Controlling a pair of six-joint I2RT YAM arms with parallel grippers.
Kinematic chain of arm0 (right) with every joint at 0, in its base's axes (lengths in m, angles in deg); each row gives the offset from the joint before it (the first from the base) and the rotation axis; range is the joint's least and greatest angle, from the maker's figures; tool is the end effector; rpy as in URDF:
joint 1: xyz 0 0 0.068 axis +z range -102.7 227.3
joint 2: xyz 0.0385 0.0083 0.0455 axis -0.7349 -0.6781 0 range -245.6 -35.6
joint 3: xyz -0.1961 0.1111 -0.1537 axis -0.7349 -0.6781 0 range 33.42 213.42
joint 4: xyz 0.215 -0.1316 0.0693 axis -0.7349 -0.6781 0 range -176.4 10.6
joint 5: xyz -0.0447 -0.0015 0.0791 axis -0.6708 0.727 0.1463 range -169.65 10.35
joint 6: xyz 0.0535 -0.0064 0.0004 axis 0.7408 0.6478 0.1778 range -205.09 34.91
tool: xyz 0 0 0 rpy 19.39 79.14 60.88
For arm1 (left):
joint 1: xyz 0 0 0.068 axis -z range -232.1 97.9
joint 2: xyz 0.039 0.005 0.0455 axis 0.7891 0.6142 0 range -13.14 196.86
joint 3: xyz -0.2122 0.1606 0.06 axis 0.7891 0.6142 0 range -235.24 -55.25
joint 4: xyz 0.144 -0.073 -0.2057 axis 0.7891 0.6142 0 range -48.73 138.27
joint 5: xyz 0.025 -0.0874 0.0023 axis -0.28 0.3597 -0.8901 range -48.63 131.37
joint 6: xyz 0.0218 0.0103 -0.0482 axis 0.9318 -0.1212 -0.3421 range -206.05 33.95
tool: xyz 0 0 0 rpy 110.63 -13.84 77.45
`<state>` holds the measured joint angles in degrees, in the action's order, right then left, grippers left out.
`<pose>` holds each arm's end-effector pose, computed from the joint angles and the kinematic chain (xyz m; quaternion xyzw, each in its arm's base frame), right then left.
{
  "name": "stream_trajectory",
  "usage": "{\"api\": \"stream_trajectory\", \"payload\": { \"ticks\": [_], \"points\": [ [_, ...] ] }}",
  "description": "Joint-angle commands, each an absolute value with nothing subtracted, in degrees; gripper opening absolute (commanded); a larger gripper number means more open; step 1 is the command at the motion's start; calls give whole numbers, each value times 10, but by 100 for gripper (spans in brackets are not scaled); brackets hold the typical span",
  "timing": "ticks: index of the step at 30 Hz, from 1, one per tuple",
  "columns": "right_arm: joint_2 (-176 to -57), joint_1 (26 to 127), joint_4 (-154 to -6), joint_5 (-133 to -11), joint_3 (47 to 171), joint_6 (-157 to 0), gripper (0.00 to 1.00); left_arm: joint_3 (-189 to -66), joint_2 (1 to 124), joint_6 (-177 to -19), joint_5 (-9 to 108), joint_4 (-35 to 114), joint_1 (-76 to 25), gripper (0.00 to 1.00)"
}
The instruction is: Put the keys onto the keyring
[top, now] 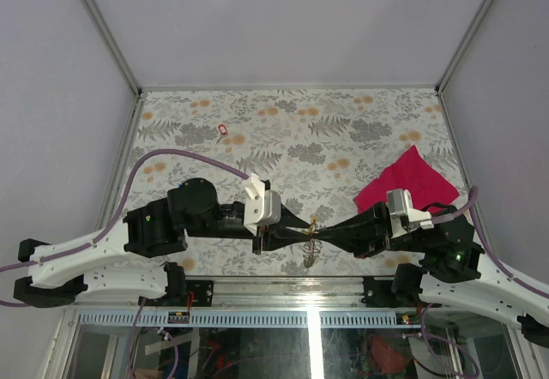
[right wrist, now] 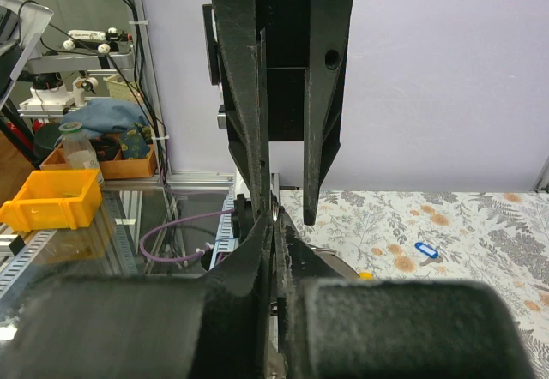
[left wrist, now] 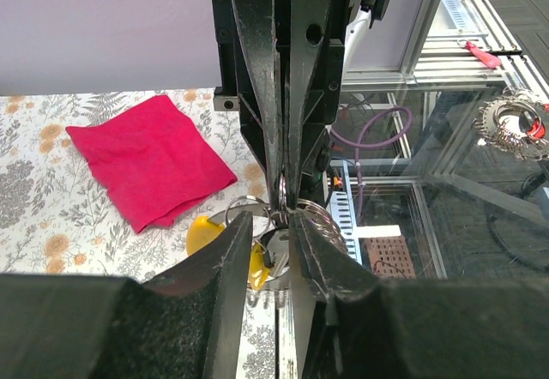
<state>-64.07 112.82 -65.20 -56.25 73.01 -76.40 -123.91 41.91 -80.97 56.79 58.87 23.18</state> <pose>0.0340 0.1088 0.3911 -0.3999 0.3792 0.5856 0.5944 0.0418 -0.1967 0.4383 0.5375 0.4946 -0.4689 0.4965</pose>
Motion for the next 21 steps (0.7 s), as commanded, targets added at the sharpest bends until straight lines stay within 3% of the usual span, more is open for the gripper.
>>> {"api": "stream_trajectory", "payload": {
  "ticks": [1,9,16,21],
  "points": [
    [-636,1130,-601,-568,737,-757,0,-1238,421,-819,568,534,234,24],
    [-637,1130,-601,-567,737,-758,0,-1245,433,-817,571,538,234,20],
    [-637,1130,-603,-568,736,-759,0,-1252,440,-815,569,546,234,0],
    [-635,1131,-608,-569,737,-760,0,-1253,438,-819,559,549,235,0]
  ]
}}
